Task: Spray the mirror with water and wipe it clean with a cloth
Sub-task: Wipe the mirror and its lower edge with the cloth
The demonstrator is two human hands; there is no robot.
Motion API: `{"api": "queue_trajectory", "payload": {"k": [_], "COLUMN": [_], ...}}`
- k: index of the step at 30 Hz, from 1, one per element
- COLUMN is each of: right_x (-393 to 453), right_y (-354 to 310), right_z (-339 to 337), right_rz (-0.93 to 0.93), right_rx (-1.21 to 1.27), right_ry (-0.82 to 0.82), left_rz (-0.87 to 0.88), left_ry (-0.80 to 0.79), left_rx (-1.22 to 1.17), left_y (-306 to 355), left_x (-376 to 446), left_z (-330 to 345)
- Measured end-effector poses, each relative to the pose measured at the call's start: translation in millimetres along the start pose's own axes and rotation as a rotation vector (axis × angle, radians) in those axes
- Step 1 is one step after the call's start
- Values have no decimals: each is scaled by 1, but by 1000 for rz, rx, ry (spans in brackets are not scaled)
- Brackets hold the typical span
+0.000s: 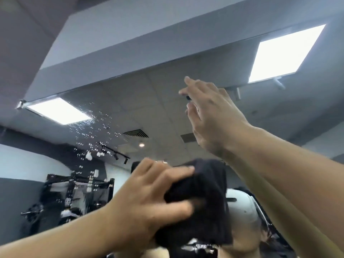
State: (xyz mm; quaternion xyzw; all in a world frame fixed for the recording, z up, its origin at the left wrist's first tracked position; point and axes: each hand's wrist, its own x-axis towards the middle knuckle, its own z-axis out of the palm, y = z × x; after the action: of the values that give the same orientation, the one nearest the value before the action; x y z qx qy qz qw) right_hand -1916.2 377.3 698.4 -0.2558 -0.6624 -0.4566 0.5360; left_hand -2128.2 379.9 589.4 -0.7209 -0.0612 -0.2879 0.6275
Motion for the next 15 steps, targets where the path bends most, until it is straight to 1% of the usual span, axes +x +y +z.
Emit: {"api": "queue_trajectory", "payload": {"k": [4,7,8,9,11,12,15], "right_x": [-2,-3,-3,-2,-3,-2,-1], "right_y": [-4,-2,-2,-2,-3,-3,-2], "right_z": [17,16,17,18,20,21,20], "right_rz": [-9,-2,-6,-14,-27,-27,-42], "right_rx": [-180,-224,-237,-245,-248,-247,-262], "right_ry": [-50,-70,-66,-61,-54,-55,-60], "left_rz": [105,220,233,174,-117,-200,-174], "left_ry": [-21,-79,-94,-91,-37,-24,-8], "left_rx": [-48,-94,-109,-127,-151,-128,34], "left_y": [-2,-22,-33,-46,-71,-87,-136], "left_x": [-30,-30,-26,-22,-12,-8,6], "left_z": [-4,-10,-11,-12,-16,-19,-26]}}
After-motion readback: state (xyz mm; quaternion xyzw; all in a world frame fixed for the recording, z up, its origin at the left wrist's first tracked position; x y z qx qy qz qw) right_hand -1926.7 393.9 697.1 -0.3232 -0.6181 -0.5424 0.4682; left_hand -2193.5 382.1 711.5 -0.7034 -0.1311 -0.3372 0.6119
